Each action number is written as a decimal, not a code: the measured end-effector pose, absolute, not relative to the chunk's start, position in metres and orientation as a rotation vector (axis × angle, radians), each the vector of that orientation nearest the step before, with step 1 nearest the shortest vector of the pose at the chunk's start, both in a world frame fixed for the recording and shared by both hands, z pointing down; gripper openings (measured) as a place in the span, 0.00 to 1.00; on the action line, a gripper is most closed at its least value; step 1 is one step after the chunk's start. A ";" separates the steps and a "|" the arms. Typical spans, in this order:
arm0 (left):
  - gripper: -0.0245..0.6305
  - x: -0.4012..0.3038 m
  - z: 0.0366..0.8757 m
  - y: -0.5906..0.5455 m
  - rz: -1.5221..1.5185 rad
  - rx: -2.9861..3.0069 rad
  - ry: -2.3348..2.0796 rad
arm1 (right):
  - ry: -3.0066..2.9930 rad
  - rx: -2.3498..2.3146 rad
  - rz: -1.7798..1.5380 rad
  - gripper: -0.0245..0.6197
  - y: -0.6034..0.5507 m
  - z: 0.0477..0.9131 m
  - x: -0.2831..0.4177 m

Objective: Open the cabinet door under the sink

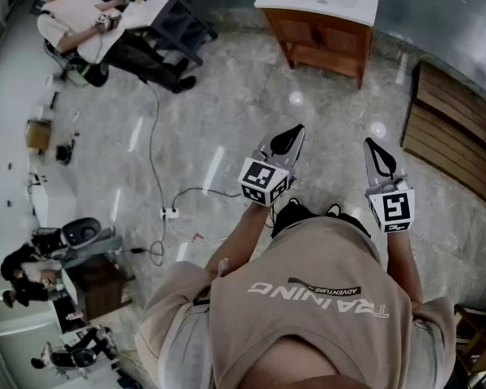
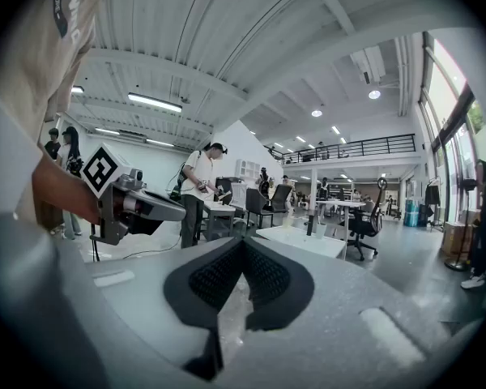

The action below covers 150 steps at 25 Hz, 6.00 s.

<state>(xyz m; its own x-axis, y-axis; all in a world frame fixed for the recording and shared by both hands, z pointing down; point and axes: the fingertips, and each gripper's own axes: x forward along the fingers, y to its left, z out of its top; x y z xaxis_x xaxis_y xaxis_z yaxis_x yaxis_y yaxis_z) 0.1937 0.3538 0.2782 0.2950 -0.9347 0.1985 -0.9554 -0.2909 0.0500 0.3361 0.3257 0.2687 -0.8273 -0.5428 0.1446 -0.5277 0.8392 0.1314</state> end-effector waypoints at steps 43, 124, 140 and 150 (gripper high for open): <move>0.06 -0.004 0.294 0.278 0.251 2.426 -1.737 | -2.755 0.743 -0.205 0.04 0.247 0.268 0.112; 0.06 -0.145 0.342 -0.171 0.252 2.580 -1.102 | -2.376 1.452 0.205 0.04 -0.120 0.314 0.022; 0.06 -0.090 0.454 -0.180 0.476 2.459 -1.102 | -2.390 1.333 0.455 0.04 -0.140 0.415 0.058; 0.06 -0.066 0.565 -0.200 0.495 2.306 -1.161 | -2.348 1.176 0.465 0.04 -0.144 0.524 0.076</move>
